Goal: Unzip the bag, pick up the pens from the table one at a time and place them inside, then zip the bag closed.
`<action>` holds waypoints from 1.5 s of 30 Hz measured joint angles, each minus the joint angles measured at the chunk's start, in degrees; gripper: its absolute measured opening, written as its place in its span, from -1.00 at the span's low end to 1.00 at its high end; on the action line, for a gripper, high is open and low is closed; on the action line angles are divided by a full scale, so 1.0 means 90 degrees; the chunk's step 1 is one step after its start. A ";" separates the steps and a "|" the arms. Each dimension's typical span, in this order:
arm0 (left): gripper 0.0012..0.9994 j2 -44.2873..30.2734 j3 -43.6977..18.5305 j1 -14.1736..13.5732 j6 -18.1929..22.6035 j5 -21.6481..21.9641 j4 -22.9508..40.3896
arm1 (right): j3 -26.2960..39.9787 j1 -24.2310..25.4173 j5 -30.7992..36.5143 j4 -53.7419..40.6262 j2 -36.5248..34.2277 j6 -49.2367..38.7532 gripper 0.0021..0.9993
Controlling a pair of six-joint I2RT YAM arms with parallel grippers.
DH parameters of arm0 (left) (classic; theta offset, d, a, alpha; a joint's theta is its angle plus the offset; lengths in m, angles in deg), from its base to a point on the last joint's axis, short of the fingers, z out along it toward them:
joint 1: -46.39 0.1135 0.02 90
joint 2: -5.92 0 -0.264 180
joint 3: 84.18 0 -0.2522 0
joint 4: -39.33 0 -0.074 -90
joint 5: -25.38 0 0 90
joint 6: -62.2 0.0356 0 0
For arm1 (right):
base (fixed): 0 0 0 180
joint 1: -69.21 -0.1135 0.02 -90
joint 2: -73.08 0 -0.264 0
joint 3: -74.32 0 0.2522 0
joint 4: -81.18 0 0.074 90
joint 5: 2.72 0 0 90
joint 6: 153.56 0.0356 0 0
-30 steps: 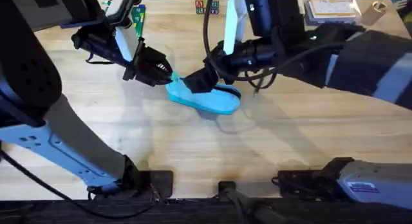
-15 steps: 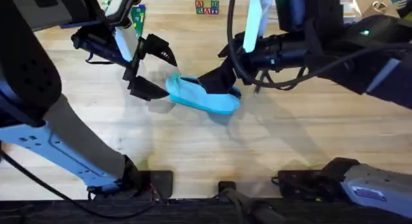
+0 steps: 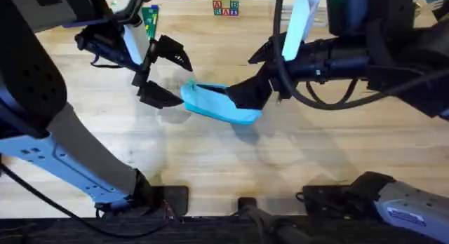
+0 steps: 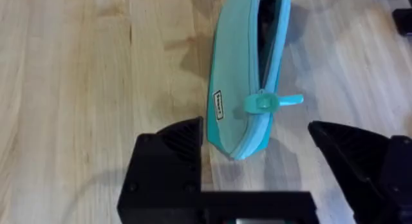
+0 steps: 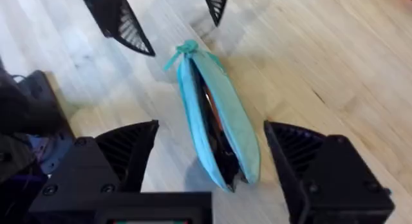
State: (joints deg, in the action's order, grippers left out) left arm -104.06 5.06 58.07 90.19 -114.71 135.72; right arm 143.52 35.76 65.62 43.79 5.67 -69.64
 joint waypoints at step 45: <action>0.99 -0.0001 -0.1689 0.0191 -0.4222 0.0563 0.1598 | 0.0002 0.0017 0.1410 -0.0586 0.0293 -0.0328 1.00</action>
State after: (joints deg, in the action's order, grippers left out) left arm -104.07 -10.14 59.78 52.20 -109.64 150.11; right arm 143.53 35.91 78.30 38.51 8.31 -72.60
